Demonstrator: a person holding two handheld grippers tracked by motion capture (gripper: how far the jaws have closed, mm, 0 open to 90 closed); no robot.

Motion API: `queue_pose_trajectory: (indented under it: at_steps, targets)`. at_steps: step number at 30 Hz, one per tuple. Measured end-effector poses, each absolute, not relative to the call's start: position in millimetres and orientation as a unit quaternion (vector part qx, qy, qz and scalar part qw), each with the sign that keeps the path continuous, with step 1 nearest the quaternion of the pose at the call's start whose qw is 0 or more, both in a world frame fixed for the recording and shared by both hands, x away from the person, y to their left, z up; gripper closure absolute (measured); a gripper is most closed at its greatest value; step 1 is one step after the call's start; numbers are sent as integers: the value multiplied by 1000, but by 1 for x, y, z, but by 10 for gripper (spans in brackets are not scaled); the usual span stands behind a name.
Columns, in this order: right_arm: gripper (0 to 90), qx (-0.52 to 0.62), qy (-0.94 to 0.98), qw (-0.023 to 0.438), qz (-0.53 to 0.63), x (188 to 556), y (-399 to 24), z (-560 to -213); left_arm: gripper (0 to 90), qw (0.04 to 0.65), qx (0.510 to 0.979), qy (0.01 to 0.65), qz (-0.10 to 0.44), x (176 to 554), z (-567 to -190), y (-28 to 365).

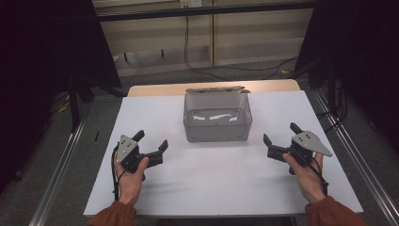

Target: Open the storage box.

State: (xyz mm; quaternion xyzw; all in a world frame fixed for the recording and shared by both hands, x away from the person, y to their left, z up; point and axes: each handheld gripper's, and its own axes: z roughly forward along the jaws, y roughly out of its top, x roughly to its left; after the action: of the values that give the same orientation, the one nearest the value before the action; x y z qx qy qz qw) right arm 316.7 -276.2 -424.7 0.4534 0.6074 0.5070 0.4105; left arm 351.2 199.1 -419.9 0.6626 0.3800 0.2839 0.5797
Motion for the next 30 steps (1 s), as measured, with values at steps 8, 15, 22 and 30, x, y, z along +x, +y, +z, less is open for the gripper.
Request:
queue_pose_trajectory:
  at_steps: [8, 15, 22, 30]
  targets:
    - [0, 457, 607, 415, 500, 298, -281, -429, 24, 576, 655, 389, 297, 336, -420, 207]
    - [0, 467, 603, 415, 495, 277, -290, -434, 24, 560, 652, 410, 303, 326, -425, 216]
    - [6, 477, 600, 413, 491, 262, -297, -439, 24, 560, 650, 422, 292, 312, -429, 222]
    - [10, 478, 601, 407, 495, 256, -297, -442, 24, 561, 648, 418, 300, 309, -431, 223]
